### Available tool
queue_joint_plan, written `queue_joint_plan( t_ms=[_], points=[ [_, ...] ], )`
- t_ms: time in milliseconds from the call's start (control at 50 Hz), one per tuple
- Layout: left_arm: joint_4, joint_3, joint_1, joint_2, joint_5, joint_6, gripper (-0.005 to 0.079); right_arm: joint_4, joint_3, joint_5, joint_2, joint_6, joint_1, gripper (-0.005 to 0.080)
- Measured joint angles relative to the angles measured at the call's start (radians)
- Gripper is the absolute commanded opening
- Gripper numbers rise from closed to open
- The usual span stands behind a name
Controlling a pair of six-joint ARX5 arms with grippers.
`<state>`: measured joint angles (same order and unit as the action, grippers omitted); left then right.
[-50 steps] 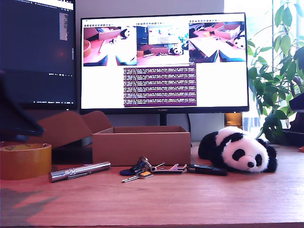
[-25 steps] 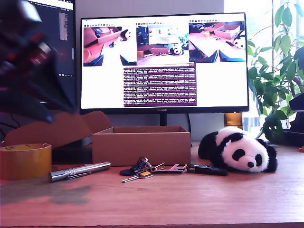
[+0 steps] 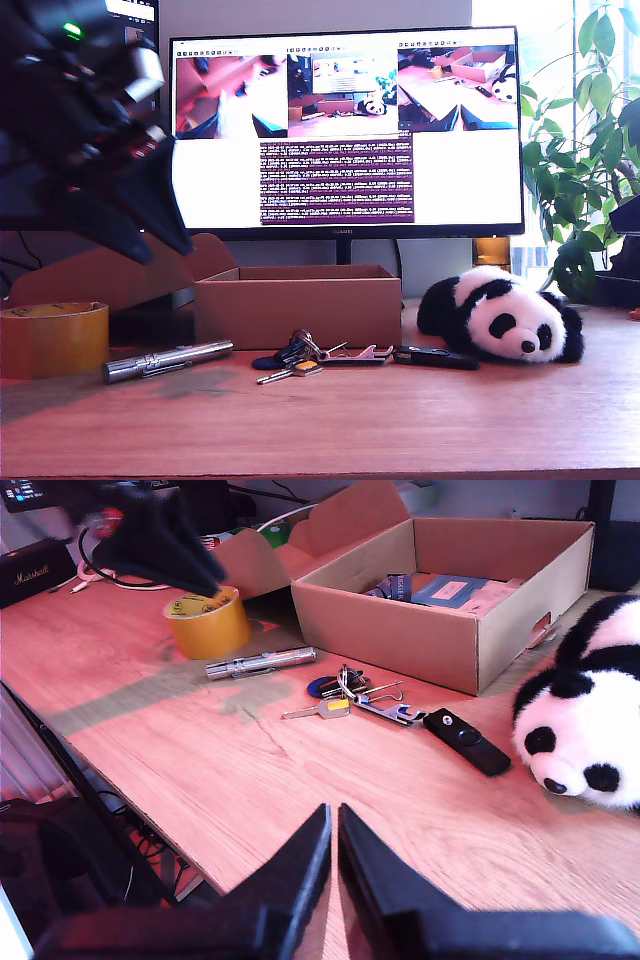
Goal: Pick up the laser pointer and place it inside the cardboard box
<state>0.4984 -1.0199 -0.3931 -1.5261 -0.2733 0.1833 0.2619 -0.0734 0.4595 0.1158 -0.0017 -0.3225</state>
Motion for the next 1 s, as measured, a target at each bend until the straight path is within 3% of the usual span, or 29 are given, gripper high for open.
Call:
queue_joint_plan(
  t_ms=[400, 780, 1000],
  points=[
    [0.057, -0.106, -0.023, -0.207, 0.066, 0.034, 0.0548, 0.000, 0.000, -0.024, 0.000, -0.002, 0.000, -0.0010],
    [0.064, -0.117, -0.052, -0.291, 0.138, 0.056, 0.0545, 0.000, 0.000, -0.024, 0.000, -0.002, 0.000, -0.0010],
    [0.071, -0.118, -0.052, -0.291, 0.142, 0.056, 0.0301, -0.003, 0.000, -0.024, 0.000, -0.002, 0.000, -0.0010]
  ],
)
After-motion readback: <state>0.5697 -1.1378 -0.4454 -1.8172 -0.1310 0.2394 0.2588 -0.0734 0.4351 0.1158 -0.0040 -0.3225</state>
